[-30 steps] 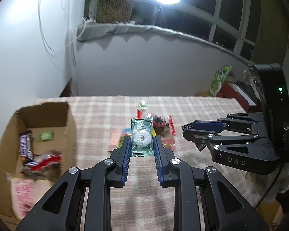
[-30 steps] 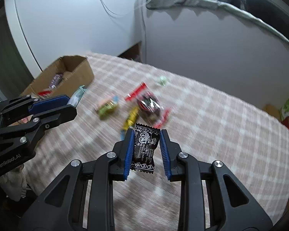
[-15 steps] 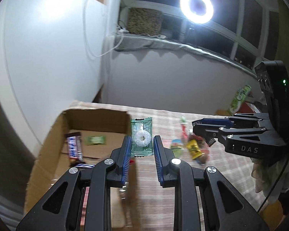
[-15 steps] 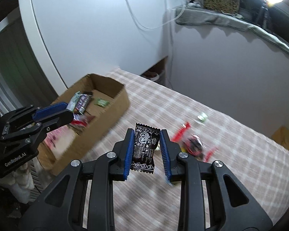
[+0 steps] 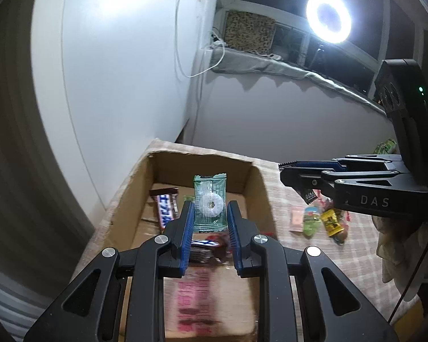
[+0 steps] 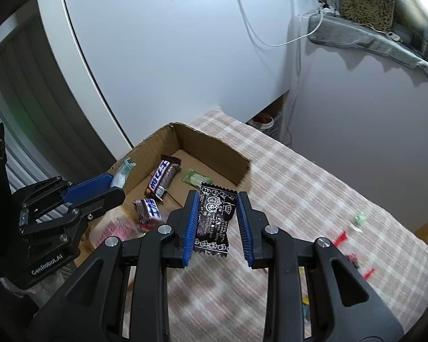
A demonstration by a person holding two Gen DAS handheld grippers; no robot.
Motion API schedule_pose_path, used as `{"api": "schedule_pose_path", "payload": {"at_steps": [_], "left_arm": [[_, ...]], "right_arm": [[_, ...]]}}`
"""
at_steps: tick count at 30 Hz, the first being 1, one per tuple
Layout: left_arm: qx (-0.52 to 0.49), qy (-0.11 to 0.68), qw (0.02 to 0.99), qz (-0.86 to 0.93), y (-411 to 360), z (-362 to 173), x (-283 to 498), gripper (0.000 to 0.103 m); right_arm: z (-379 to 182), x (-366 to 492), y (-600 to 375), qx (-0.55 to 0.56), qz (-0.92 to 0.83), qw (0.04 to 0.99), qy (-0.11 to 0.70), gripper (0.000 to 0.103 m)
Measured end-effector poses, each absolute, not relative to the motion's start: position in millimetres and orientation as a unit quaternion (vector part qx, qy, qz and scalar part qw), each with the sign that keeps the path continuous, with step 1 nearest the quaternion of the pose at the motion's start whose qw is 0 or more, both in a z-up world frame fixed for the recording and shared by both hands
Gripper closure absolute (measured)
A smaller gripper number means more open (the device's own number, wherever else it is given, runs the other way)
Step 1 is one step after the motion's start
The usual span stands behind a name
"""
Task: Organize snacks
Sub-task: 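Carry the mint into the box with the left gripper while the right gripper drops the black candy, then move both grippers back over the snack pile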
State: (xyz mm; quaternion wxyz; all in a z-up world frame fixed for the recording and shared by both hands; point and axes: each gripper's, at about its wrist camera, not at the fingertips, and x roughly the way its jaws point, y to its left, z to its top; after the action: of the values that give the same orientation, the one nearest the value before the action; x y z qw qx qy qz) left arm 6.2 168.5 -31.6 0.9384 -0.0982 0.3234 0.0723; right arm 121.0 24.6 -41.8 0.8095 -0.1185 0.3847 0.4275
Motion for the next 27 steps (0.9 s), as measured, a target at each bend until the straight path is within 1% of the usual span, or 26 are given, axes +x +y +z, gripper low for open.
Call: {"api": "schedule_pose_path", "payload": {"at_steps": [14,15,16,17,18,19,20,27], "left_arm": [[-0.107,0.331,0.934,0.084,182.4,-39.4,3.5,0.080],[-0.105,0.332,0.933,0.085,182.2,-39.5,3.9,0.075],[-0.103,0.336,0.932,0.088,181.9,-39.6,4.4,0.069],[-0.103,0.335,0.932,0.090,181.8,-39.3,3.8,0.060],[-0.104,0.334,0.933,0.091,181.7,-39.1,3.5,0.059],[-0.106,0.333,0.933,0.091,181.9,-38.5,2.7,0.059],[-0.108,0.330,0.933,0.092,182.0,-37.5,1.3,0.059],[-0.110,0.310,0.940,0.086,170.3,-25.4,-10.2,0.059]], "right_arm": [[-52.7,130.4,59.9,-0.126,0.451,0.789,0.398,0.075],[-52.0,130.2,60.4,-0.126,0.453,0.788,0.397,0.074],[-51.1,129.8,60.4,-0.126,0.454,0.788,0.396,0.071],[-49.9,129.2,60.1,-0.126,0.454,0.789,0.394,0.057],[-48.0,128.3,59.0,-0.126,0.450,0.793,0.390,0.049],[-45.5,127.5,56.7,-0.123,0.447,0.799,0.383,0.037],[-43.9,127.2,55.0,-0.120,0.446,0.801,0.380,0.034],[-34.5,125.2,34.3,-0.112,0.437,0.810,0.375,0.034]]}}
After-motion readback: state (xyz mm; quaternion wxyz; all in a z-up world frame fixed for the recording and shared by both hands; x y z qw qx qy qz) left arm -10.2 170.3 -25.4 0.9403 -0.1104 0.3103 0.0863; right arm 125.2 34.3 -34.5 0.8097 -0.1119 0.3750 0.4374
